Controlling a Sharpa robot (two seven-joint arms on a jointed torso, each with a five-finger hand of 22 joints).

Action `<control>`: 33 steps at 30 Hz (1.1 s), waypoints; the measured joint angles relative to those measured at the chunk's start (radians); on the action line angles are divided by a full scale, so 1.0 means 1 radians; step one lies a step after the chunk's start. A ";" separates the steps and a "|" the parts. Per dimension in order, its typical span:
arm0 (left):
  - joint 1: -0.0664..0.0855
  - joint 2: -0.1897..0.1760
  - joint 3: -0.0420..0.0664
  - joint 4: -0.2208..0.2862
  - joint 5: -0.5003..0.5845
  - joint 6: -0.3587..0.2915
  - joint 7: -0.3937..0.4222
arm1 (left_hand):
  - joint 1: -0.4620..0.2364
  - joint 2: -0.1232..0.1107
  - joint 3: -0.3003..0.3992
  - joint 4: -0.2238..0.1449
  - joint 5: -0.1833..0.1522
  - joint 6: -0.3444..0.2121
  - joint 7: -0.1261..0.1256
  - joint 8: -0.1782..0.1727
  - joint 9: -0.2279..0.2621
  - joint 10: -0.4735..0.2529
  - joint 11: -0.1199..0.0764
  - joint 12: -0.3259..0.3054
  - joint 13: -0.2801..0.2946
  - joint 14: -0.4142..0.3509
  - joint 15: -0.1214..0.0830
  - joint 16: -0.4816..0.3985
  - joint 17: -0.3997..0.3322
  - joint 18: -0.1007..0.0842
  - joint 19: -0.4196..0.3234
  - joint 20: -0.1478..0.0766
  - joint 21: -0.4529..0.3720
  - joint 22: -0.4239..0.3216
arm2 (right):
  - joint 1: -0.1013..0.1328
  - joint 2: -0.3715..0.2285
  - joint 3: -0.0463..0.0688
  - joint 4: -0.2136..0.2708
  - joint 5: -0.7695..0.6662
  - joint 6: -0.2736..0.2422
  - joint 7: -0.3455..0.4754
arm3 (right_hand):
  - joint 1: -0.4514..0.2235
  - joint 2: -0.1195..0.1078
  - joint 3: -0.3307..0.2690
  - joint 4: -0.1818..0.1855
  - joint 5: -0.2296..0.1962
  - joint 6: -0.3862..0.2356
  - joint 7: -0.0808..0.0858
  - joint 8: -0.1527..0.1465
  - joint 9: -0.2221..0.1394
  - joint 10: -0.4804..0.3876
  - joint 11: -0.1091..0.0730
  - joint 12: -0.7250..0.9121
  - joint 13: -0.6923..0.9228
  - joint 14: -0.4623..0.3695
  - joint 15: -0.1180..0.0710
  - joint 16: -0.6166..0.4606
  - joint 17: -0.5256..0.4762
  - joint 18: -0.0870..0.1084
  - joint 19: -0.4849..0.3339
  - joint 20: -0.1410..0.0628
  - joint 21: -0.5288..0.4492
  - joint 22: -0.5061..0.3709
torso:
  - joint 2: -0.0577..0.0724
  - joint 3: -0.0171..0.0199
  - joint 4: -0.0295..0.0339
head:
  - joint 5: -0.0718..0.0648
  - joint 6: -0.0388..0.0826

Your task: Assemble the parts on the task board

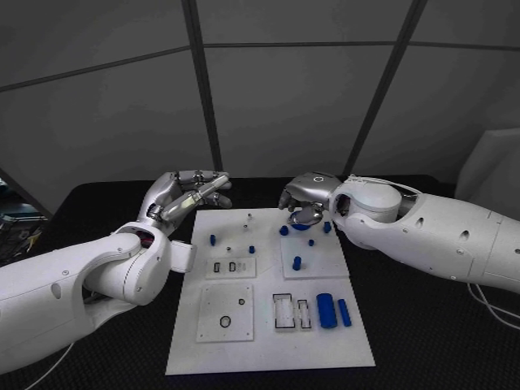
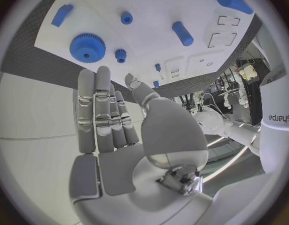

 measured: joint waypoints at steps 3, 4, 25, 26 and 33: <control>0.000 -0.001 0.001 0.004 -0.010 0.000 0.000 | 0.000 0.000 0.000 0.000 0.000 -0.001 0.001 0.000 0.000 0.000 0.000 0.000 0.000 -0.004 0.001 -0.004 0.002 0.000 -0.002 0.002 0.000 0.000 | 0.000 0.004 0.000 -0.001 -0.010 0.015 -0.005 | 0.003 -0.004 0.004 -0.003 -0.005 -0.016 -0.006 0.000 0.000 -0.018 0.004 0.000 0.000 0.000 0.000 0.000 0.008 0.000 0.000 0.000 0.004 0.004 | 0.009 -0.0006 0.0026 | 0.000 0.001; 0.000 -0.002 0.001 0.005 -0.012 0.000 0.000 | 0.000 0.000 0.000 0.000 0.000 -0.001 0.001 -0.003 0.000 0.000 0.000 -0.001 0.000 -0.005 0.003 -0.006 0.003 0.000 -0.004 0.004 0.000 0.000 | 0.000 0.005 0.000 -0.001 -0.012 0.019 -0.006 | 0.006 -0.007 0.008 0.000 -0.005 -0.021 -0.005 0.000 0.000 -0.025 0.004 0.000 0.000 0.000 0.000 0.003 0.012 0.000 0.000 0.000 0.012 0.012 | 0.011 -0.0006 0.0036 | 0.001 0.001; 0.001 -0.003 0.003 0.009 -0.019 0.003 -0.004 | -0.002 0.002 0.000 0.000 0.000 -0.005 0.005 -0.012 -0.001 -0.004 0.004 -0.008 0.000 -0.012 0.009 -0.015 0.008 0.000 -0.014 0.007 0.000 0.000 | 0.000 0.038 -0.028 -0.025 -0.033 0.092 -0.008 | 0.011 -0.004 0.044 0.009 -0.010 0.025 0.011 0.017 0.009 -0.030 0.001 0.006 0.000 0.000 0.000 0.044 0.052 0.000 0.041 -0.002 0.119 0.155 | 0.032 0.0012 0.0132 | 0.000 -0.005; 0.001 -0.002 0.003 0.009 -0.020 0.003 -0.004 | -0.004 0.004 0.000 0.000 0.000 -0.005 0.005 -0.012 -0.001 -0.004 0.004 -0.008 0.000 -0.012 0.009 -0.015 0.008 0.000 -0.014 0.007 0.000 0.000 | 0.000 0.038 -0.029 -0.027 -0.033 0.094 -0.008 | 0.011 -0.003 0.050 0.009 -0.010 0.034 0.013 0.018 0.010 -0.026 -0.002 0.006 0.000 0.000 0.000 0.045 0.054 0.000 0.041 -0.002 0.124 0.159 | 0.032 0.0012 0.0132 | -0.001 -0.006; 0.001 -0.002 0.003 0.007 -0.020 0.007 -0.007 | -0.004 0.004 0.000 0.000 0.000 -0.005 0.005 -0.012 -0.001 -0.007 0.007 -0.008 0.000 -0.012 0.009 -0.016 0.008 0.000 -0.014 0.007 0.000 0.000 | 0.000 0.039 -0.029 -0.035 -0.034 0.097 -0.010 | 0.016 0.002 0.062 0.012 -0.010 0.050 0.020 0.023 0.010 -0.019 -0.002 0.006 -0.002 0.000 0.000 0.054 0.063 0.000 0.041 -0.002 0.135 0.175 | 0.032 0.0017 0.0147 | 0.000 -0.010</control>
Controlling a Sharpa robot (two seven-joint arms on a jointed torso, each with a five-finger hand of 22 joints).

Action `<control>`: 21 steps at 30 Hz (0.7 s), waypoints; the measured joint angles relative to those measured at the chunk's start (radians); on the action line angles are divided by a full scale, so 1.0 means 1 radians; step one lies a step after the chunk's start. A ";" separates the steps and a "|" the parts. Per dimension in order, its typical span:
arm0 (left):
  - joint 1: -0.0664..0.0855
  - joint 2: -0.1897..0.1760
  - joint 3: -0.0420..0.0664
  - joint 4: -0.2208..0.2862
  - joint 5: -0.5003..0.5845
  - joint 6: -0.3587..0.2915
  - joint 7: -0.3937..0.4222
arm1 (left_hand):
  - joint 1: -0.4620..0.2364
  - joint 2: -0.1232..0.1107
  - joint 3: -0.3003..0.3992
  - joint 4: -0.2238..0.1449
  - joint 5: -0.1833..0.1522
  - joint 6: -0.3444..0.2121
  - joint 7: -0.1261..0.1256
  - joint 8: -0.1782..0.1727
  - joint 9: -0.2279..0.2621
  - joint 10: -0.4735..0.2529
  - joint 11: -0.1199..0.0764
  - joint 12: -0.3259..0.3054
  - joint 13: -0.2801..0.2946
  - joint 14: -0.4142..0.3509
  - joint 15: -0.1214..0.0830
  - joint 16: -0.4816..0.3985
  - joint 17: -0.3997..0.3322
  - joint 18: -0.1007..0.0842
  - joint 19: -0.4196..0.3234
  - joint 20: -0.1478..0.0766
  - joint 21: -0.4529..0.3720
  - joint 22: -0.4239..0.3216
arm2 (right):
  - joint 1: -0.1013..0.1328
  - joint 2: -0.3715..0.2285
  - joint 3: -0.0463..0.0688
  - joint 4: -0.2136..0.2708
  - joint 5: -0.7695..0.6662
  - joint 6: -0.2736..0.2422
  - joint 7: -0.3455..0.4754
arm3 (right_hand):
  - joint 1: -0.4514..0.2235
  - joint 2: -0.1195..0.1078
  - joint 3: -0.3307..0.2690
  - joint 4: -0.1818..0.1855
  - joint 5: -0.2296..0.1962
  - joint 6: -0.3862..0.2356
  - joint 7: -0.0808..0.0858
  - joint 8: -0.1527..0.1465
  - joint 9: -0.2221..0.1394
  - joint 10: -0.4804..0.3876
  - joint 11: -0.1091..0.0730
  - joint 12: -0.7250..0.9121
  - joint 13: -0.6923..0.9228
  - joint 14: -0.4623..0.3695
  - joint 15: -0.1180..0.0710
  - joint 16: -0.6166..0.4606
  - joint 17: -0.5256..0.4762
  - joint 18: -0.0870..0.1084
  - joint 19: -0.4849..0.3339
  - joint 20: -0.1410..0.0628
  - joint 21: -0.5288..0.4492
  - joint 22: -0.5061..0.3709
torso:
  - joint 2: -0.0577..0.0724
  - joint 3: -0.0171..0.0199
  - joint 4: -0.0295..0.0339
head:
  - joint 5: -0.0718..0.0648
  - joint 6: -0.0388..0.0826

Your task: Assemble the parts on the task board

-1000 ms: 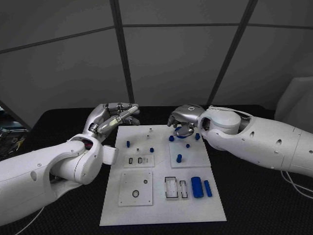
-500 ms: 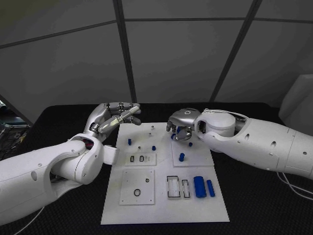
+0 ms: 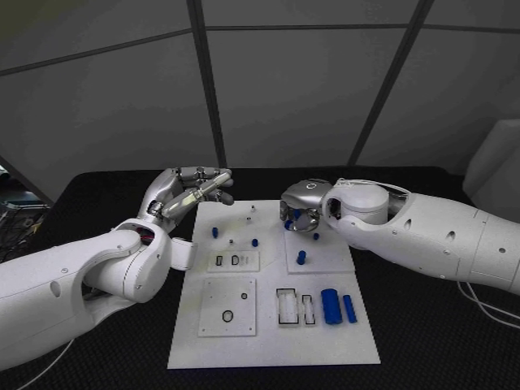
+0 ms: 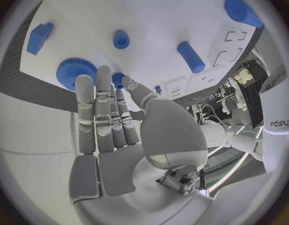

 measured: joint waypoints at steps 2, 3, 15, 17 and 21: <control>0.000 0.000 0.000 -0.001 0.000 0.001 -0.001 | 0.000 0.000 0.000 0.000 0.000 -0.003 0.003 0.000 0.000 0.000 0.000 0.000 0.000 0.000 0.000 -0.005 0.001 0.000 0.000 0.000 0.000 0.000 | 0.000 0.000 0.000 -0.001 0.000 0.000 -0.001 | 0.000 0.000 0.000 0.000 0.000 0.000 0.000 0.000 0.000 0.000 0.000 0.000 0.000 0.000 0.000 0.001 0.000 0.000 0.000 0.000 0.000 0.002 | 0.000 0.0001 0.0002 | 0.002 -0.001; 0.000 0.000 0.000 -0.001 0.000 0.002 -0.001 | 0.000 0.000 0.000 0.000 0.000 -0.003 0.003 0.000 0.000 0.000 0.000 0.000 0.000 0.000 0.000 -0.005 0.001 0.000 0.000 0.000 0.000 0.000 | 0.000 0.001 0.000 -0.001 -0.001 -0.001 -0.001 | 0.000 0.000 0.000 0.000 0.000 0.000 0.000 0.000 0.000 0.000 0.000 0.000 0.000 0.000 0.000 0.001 0.001 0.000 0.000 0.000 0.000 0.003 | 0.000 0.0001 0.0002 | 0.002 -0.001; 0.000 0.001 0.000 -0.005 0.002 0.015 -0.008 | -0.004 0.004 -0.003 0.003 0.000 -0.003 0.003 -0.004 0.000 -0.004 0.003 -0.004 0.000 -0.004 -0.004 -0.005 0.003 0.000 -0.004 0.004 0.000 0.000 | 0.000 0.002 0.000 -0.002 -0.003 -0.013 -0.002 | 0.004 0.004 0.021 -0.001 0.000 0.017 0.001 0.000 0.000 0.006 0.002 0.000 -0.001 0.000 0.000 0.009 0.010 0.000 0.010 0.002 0.024 0.030 | -0.001 0.0000 -0.0005 | 0.004 -0.005; 0.000 0.002 0.000 -0.005 0.002 0.018 -0.009 | -0.004 0.004 -0.003 0.003 0.000 -0.003 0.003 -0.004 0.000 -0.004 0.003 -0.004 0.000 -0.007 0.000 -0.009 0.004 0.000 -0.004 0.004 0.000 0.000 | 0.000 0.003 0.000 -0.004 -0.003 -0.013 -0.002 | 0.007 0.007 0.025 0.003 -0.002 0.022 0.004 0.000 0.000 0.007 0.000 0.000 -0.001 0.000 0.000 0.014 0.013 -0.002 0.014 0.000 0.032 0.041 | -0.001 0.0000 -0.0005 | 0.004 -0.005; 0.000 0.002 0.000 -0.005 0.002 0.023 -0.011 | -0.004 0.004 -0.003 0.003 0.000 -0.003 0.003 -0.004 0.000 -0.004 0.003 -0.004 0.000 -0.007 0.000 -0.009 0.004 0.000 -0.003 0.004 0.000 0.000 | 0.000 0.010 0.000 -0.009 -0.003 -0.012 -0.001 | 0.008 0.008 0.037 0.002 -0.004 0.038 -0.001 0.007 0.001 0.014 0.000 0.004 -0.001 0.000 0.000 0.019 0.020 -0.016 0.014 0.000 0.039 0.052 | -0.001 -0.0002 -0.0005 | 0.004 -0.007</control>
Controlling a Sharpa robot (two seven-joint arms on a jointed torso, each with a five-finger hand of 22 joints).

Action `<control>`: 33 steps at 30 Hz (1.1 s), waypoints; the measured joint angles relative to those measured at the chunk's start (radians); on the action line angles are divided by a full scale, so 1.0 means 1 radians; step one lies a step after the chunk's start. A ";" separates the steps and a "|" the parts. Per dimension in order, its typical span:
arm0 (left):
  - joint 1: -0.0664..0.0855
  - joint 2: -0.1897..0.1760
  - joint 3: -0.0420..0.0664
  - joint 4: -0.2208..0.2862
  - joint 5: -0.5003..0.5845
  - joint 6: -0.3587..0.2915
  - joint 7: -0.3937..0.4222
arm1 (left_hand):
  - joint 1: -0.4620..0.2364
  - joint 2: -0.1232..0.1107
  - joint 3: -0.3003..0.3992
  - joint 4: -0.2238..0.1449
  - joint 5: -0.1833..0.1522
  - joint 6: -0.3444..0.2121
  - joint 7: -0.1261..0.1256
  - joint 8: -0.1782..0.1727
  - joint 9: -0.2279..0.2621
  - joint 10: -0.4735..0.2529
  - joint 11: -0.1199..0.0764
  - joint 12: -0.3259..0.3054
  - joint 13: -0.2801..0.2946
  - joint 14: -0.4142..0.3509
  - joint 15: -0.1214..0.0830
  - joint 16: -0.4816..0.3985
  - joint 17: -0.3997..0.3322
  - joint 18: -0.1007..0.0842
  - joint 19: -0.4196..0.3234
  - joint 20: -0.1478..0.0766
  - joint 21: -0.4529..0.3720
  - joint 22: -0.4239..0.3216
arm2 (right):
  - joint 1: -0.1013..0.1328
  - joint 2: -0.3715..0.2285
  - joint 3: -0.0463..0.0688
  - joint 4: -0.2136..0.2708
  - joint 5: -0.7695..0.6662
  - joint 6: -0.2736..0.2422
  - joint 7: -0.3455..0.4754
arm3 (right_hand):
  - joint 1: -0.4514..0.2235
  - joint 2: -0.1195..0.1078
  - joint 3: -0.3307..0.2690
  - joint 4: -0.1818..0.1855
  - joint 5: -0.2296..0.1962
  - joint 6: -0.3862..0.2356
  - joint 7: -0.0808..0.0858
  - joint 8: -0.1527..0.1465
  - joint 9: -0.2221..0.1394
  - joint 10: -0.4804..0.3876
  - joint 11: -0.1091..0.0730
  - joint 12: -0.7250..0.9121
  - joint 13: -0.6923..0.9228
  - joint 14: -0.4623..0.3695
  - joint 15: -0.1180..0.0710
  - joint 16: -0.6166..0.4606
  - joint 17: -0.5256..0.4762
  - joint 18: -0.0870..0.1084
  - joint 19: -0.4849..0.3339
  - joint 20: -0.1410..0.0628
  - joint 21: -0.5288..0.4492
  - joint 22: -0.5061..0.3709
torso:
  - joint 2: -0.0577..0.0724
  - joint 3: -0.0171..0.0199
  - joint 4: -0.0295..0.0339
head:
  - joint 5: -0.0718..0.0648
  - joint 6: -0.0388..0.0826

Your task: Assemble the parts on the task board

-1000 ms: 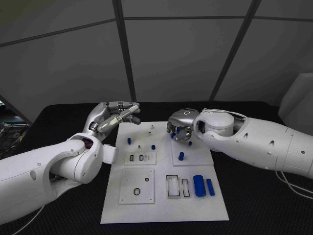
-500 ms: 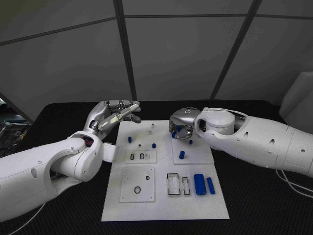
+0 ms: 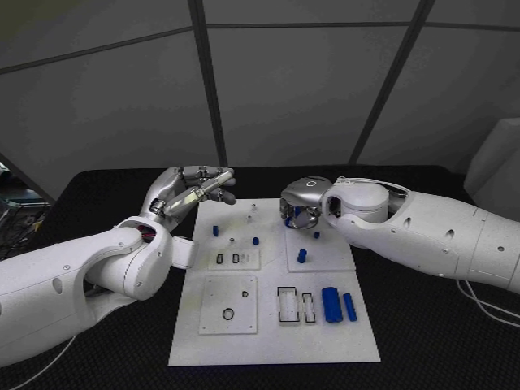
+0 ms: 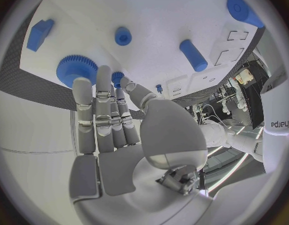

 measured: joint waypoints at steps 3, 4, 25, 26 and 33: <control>0.000 0.000 0.000 0.000 0.000 0.003 -0.001 | 0.000 0.000 0.000 0.000 0.000 0.000 0.000 0.000 0.000 0.000 0.000 0.000 0.000 0.000 0.000 0.000 0.000 0.000 -0.001 -0.001 0.000 0.000 | 0.000 0.004 0.000 -0.004 0.000 0.001 0.001 | 0.005 0.005 0.006 0.002 -0.003 0.010 -0.001 0.000 0.000 0.004 -0.004 0.000 0.000 0.003 -0.004 0.005 0.004 0.000 0.000 0.000 0.007 0.003 | 0.000 0.0000 0.0001 | 0.000 -0.001; 0.000 0.000 0.000 0.000 0.000 0.005 -0.002 | 0.000 0.000 0.000 0.000 0.000 0.000 0.000 0.000 0.000 0.000 0.000 0.000 0.000 0.000 0.000 0.000 0.000 0.000 -0.004 -0.004 0.000 0.000 | 0.000 0.006 0.000 -0.006 0.000 0.002 0.001 | 0.005 0.005 0.007 0.002 -0.004 0.010 -0.001 0.000 0.000 0.004 -0.004 0.000 -0.001 0.003 -0.004 0.005 0.004 0.000 0.000 0.000 0.007 0.003 | 0.000 0.0000 0.0002 | 0.000 -0.001; 0.000 0.001 0.000 0.001 0.000 0.019 -0.009 | -0.004 0.004 -0.003 0.003 0.000 -0.004 0.004 -0.004 0.000 -0.003 0.003 -0.004 0.000 0.000 0.000 -0.004 0.003 0.000 -0.007 0.000 0.000 -0.001 | -0.005 0.027 -0.001 -0.044 -0.001 0.013 0.010 | 0.002 0.007 0.018 0.001 -0.003 0.017 -0.001 0.000 0.000 0.004 -0.004 0.000 -0.002 0.003 -0.003 0.009 0.010 0.000 0.000 0.000 0.011 0.011 | 0.000 0.0000 0.0015 | 0.005 -0.009; 0.000 0.001 0.000 0.001 0.000 0.019 -0.009 | -0.004 0.004 -0.003 0.003 0.000 -0.004 0.004 -0.004 0.000 -0.003 0.003 -0.004 0.000 0.000 0.000 -0.004 0.003 0.000 -0.007 0.000 0.000 -0.001 | -0.005 0.028 -0.001 -0.044 -0.001 0.013 0.010 | 0.002 0.007 0.019 0.000 -0.003 0.017 -0.001 0.000 0.000 0.004 -0.004 0.000 -0.002 0.003 -0.003 0.009 0.010 0.000 0.000 0.000 0.011 0.011 | 0.000 0.0000 0.0014 | 0.005 -0.009; 0.000 0.001 0.000 0.000 0.001 0.022 -0.011 | -0.008 0.008 -0.003 0.003 0.000 -0.004 0.004 -0.004 0.000 -0.003 0.003 -0.004 0.000 0.000 0.000 -0.004 0.003 0.000 -0.007 0.000 0.000 -0.001 | -0.007 0.024 -0.003 -0.037 -0.001 0.008 0.013 | 0.012 0.017 0.040 0.002 -0.009 0.025 0.006 0.000 -0.001 0.016 -0.002 -0.001 -0.003 0.003 -0.003 0.025 0.020 0.000 0.013 -0.005 0.044 0.053 | 0.000 0.0003 -0.0003 | 0.005 -0.011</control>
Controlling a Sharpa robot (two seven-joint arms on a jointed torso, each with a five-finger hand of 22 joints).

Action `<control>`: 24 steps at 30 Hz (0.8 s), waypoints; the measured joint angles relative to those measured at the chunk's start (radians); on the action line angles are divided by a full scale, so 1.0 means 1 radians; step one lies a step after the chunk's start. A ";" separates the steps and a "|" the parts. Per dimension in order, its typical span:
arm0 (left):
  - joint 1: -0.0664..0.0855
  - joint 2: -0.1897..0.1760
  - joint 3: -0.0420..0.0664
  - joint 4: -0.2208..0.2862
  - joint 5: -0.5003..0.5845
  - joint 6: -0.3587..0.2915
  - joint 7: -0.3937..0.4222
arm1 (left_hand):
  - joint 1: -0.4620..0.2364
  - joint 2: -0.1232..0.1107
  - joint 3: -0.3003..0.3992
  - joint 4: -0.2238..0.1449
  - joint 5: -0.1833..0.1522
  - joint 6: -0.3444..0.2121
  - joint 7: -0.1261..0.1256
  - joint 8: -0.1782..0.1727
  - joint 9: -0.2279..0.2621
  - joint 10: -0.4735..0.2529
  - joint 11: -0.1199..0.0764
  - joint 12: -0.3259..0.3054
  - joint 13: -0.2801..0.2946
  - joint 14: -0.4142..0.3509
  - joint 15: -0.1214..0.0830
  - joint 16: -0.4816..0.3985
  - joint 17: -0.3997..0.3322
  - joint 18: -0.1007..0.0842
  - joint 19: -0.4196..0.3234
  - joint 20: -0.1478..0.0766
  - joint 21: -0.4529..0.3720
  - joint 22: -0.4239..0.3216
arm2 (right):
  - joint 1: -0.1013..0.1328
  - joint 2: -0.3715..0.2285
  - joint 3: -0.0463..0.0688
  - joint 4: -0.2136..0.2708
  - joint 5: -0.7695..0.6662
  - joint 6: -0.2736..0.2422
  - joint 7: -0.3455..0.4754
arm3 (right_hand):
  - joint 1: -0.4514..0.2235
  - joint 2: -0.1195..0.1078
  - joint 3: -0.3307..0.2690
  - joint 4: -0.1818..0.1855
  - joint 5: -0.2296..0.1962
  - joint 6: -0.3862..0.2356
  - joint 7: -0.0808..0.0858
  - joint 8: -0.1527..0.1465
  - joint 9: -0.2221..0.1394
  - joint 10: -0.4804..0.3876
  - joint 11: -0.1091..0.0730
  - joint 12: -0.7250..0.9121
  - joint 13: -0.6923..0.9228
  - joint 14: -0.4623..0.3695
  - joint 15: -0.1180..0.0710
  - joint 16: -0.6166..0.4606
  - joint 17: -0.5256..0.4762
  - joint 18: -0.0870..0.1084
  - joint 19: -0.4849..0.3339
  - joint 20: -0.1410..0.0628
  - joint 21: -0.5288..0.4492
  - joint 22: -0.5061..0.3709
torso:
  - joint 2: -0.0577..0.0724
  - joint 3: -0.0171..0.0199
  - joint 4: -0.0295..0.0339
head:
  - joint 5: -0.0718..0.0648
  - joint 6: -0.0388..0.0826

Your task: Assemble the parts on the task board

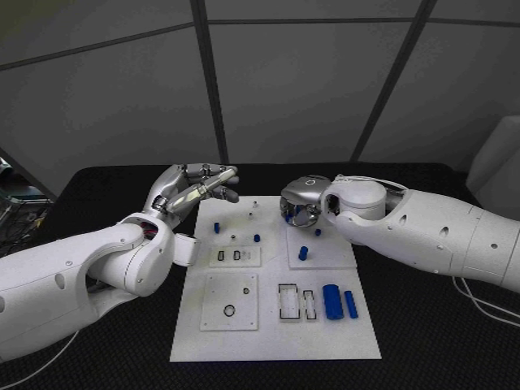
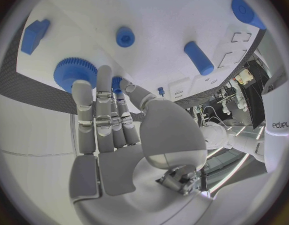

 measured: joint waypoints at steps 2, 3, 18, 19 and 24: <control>0.000 0.000 0.000 0.000 0.000 0.000 0.000 | 0.000 0.000 -0.002 0.002 0.000 0.000 0.000 0.000 0.000 0.000 0.000 0.000 0.000 0.000 0.000 0.000 0.001 0.000 0.000 0.000 0.000 0.000 | -0.001 -0.004 -0.001 0.006 0.000 -0.005 0.001 | 0.005 0.005 0.009 -0.001 -0.001 0.006 -0.004 0.000 0.001 0.010 0.000 -0.001 0.000 0.000 0.000 0.007 0.005 0.000 0.003 0.003 0.014 0.018 | 0.000 0.0002 -0.0006 | 0.002 0.000; 0.000 0.000 0.000 0.000 0.000 0.000 0.000 | 0.000 0.000 -0.003 0.003 0.000 0.000 0.000 0.000 0.000 0.000 0.000 0.000 0.000 0.000 0.000 0.000 0.001 0.000 0.000 0.000 0.000 0.000 | -0.002 -0.008 -0.001 0.011 0.000 -0.010 0.001 | 0.008 0.008 0.014 -0.001 -0.006 0.006 -0.003 0.000 0.001 0.012 -0.001 -0.002 0.000 0.000 0.000 0.007 0.007 0.000 0.007 0.000 0.018 0.025 | 0.000 0.0004 -0.0006 | 0.002 0.000; 0.000 0.001 0.000 -0.012 0.029 0.000 -0.006 | 0.000 0.000 -0.003 0.003 0.000 0.000 0.000 0.000 0.000 0.000 0.000 0.000 0.000 0.000 0.000 0.000 0.001 0.000 0.000 0.000 0.000 0.000 | -0.002 -0.017 0.000 0.031 0.004 -0.126 -0.037 | 0.015 0.015 0.028 -0.002 -0.012 0.013 0.003 0.000 0.001 0.020 -0.002 -0.004 0.001 0.000 0.000 0.019 0.015 0.000 0.010 0.003 0.037 0.054 | -0.001 -0.0003 -0.0007 | 0.003 0.010; 0.000 0.001 0.000 -0.013 0.030 0.000 -0.006 | 0.000 0.000 -0.003 0.003 0.000 0.000 0.000 0.000 0.000 0.000 0.000 0.000 0.000 0.000 0.000 0.000 0.001 0.000 0.000 0.000 0.000 0.000 | -0.002 -0.015 0.000 0.030 0.005 -0.131 -0.040 | 0.015 0.015 0.028 -0.002 -0.012 0.013 0.003 0.000 0.001 0.020 -0.002 -0.004 0.001 0.000 0.000 0.019 0.015 0.000 0.010 0.003 0.037 0.054 | -0.001 -0.0003 -0.0007 | 0.003 0.010; 0.001 0.000 0.000 -0.021 0.036 -0.001 -0.009 | 0.000 0.000 -0.003 0.003 0.000 0.000 0.000 0.000 0.000 0.000 0.000 0.000 0.000 0.000 0.000 0.000 0.002 0.000 0.000 0.000 0.000 0.000 | -0.002 0.009 0.000 0.015 0.009 -0.158 -0.050 | 0.015 0.015 0.029 -0.001 -0.012 0.013 0.003 0.000 0.001 0.019 -0.001 -0.003 0.001 0.000 0.000 0.019 0.016 0.000 0.010 0.003 0.037 0.056 | 0.001 -0.0003 0.0012 | 0.004 0.011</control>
